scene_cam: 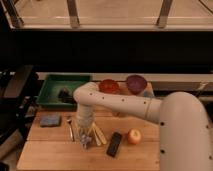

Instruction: Wipe table surface with towel

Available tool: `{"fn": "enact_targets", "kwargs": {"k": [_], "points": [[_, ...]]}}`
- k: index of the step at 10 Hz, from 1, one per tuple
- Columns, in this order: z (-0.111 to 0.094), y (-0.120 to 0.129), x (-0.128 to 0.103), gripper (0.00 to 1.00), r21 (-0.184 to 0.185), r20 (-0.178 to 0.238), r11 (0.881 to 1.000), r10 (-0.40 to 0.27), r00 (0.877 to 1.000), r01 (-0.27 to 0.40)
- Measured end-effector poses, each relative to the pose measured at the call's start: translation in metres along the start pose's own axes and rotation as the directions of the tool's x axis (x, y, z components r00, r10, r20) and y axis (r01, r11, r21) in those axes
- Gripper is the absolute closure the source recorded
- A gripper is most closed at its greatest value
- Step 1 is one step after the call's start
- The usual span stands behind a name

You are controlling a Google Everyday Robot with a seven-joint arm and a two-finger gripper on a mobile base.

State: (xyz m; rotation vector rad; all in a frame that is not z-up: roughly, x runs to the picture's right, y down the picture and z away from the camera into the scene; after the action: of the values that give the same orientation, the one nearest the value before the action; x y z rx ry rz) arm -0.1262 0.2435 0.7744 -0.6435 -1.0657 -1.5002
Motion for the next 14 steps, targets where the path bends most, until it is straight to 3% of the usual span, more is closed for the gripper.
{"fn": "enact_targets", "kwargs": {"k": [3, 5, 9, 12, 14], "points": [[0.026, -0.029, 0.013, 0.92, 0.009, 0.048, 0.997, -0.074, 0.996, 0.074], [0.032, -0.028, -0.002, 0.92, 0.024, 0.059, 0.998, -0.067, 0.996, 0.065], [0.040, -0.001, -0.056, 0.92, 0.053, 0.080, 0.998, -0.019, 0.997, 0.015], [0.025, 0.013, -0.057, 0.92, 0.049, 0.055, 0.999, 0.019, 0.998, -0.022], [-0.002, 0.023, -0.034, 0.92, 0.013, 0.033, 0.999, 0.034, 0.999, -0.034]]}}
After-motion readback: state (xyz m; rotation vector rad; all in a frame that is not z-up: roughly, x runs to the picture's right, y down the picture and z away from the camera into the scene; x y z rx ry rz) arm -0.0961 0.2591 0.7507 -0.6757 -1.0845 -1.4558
